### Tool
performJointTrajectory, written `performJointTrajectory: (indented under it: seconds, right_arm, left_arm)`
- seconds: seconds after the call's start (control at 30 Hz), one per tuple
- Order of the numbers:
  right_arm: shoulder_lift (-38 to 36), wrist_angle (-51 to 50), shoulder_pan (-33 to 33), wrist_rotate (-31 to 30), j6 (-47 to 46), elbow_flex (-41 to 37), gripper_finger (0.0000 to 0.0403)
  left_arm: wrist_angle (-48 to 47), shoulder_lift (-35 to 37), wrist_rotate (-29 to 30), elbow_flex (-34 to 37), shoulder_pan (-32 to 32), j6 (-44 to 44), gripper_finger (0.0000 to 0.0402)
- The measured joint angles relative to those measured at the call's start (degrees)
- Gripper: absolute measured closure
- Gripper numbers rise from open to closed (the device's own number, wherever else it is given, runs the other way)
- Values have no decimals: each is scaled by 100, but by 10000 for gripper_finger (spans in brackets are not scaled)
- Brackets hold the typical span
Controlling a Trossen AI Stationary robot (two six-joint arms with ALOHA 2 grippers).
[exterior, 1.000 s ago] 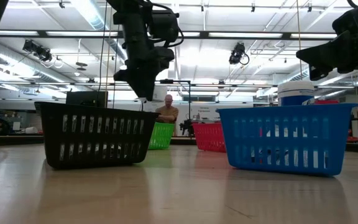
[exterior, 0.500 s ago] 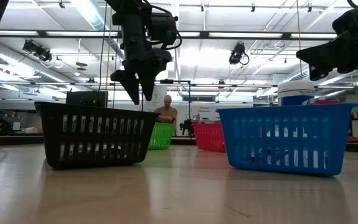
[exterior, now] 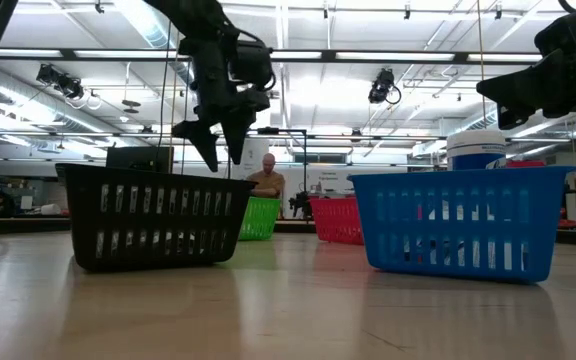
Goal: Pick & Place First Aid Supplies
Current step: Put the green bandage pack into the green bin
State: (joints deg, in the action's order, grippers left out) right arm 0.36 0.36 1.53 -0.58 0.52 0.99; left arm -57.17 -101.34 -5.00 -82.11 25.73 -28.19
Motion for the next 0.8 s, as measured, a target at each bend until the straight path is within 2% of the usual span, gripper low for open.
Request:
performJointTrajectory:
  seconds: [0.17, 0.4, 0.57, 0.8]
  right_arm:
    - [-2, 0, -1, 0, -1, -1, 390]
    - [0, 0, 0, 0, 2, 1, 390]
    - [-1, 0, 0, 0, 2, 0, 390]
    - [-1, 0, -1, 0, 0, 0, 390]
  left_arm:
    - [4, 0, 99, 0, 440, -1064, 152]
    - [53, 9, 673, 0, 878, -2503, 152]
    - [17, 9, 827, 0, 886, -3859, 152]
    - [17, 9, 814, 0, 805, -4799, 152]
